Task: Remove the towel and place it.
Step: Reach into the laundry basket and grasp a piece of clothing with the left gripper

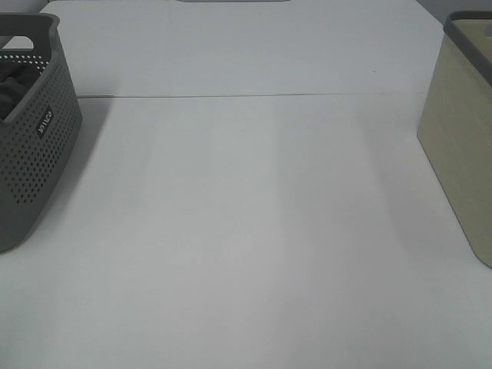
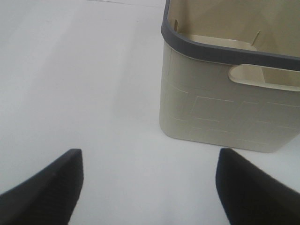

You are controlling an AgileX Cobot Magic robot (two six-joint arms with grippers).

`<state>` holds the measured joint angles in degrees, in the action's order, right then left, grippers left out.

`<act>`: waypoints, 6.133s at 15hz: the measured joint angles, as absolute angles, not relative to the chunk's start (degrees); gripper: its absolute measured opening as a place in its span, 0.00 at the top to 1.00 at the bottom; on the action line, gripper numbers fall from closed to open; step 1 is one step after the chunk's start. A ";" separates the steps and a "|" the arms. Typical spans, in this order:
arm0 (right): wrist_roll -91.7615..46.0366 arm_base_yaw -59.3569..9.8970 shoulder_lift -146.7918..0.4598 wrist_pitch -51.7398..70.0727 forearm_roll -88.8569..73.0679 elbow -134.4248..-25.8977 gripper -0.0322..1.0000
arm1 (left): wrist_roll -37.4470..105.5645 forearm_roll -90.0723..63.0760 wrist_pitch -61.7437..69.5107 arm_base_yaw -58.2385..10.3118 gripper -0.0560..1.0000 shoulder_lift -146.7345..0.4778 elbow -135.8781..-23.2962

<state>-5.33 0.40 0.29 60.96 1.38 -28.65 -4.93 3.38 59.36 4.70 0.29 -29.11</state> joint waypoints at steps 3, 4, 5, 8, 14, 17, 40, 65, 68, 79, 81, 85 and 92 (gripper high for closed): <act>-5.33 0.40 0.29 60.96 1.38 -28.65 0.23 | -4.93 3.38 59.36 4.70 0.01 0.29 -29.11; -5.33 0.40 0.29 60.96 1.38 -28.65 0.23 | -4.93 3.38 59.36 4.70 0.01 0.29 -29.11; -5.33 0.40 0.29 60.96 1.38 -28.65 0.23 | -4.93 3.38 59.36 4.70 0.01 0.29 -29.11; -5.33 0.40 0.29 60.96 1.38 -28.65 0.23 | -4.93 3.38 59.36 4.70 0.01 0.29 -29.11; -5.33 0.40 0.29 60.96 1.38 -28.65 0.23 | -4.93 3.38 59.36 4.70 0.01 0.29 -29.11; -5.33 0.40 0.29 60.96 1.38 -28.65 0.23 | -4.93 3.38 59.36 4.70 0.01 0.29 -29.11; -5.33 0.40 0.29 60.96 1.38 -28.65 0.23 | -4.93 3.38 59.42 4.70 0.01 0.29 -29.11; -5.33 0.40 0.29 60.96 1.38 -28.65 0.23 | 36.10 4.01 66.18 4.70 0.04 -50.36 -61.19; -5.33 0.40 0.29 60.96 1.38 -28.65 0.23 | 42.17 5.16 66.06 4.70 0.04 -62.74 -67.49; -5.33 0.40 0.29 60.96 1.38 -28.65 0.23 | 54.32 18.45 62.97 4.70 0.05 -99.47 -90.87; -5.33 0.40 0.29 60.96 1.38 -28.65 0.23 | 56.55 18.45 61.36 4.70 0.05 -105.88 -93.68; -5.33 0.40 0.29 60.96 1.38 -28.65 0.23 | 58.84 18.33 60.16 4.70 0.05 -115.97 -99.64; -5.33 0.40 0.29 60.96 1.38 -28.65 0.23 | 62.74 15.81 62.91 4.70 0.24 -123.13 -101.81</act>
<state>-5.33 0.40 0.29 60.96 1.38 -28.65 62.74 15.81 62.91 4.70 -123.13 -101.81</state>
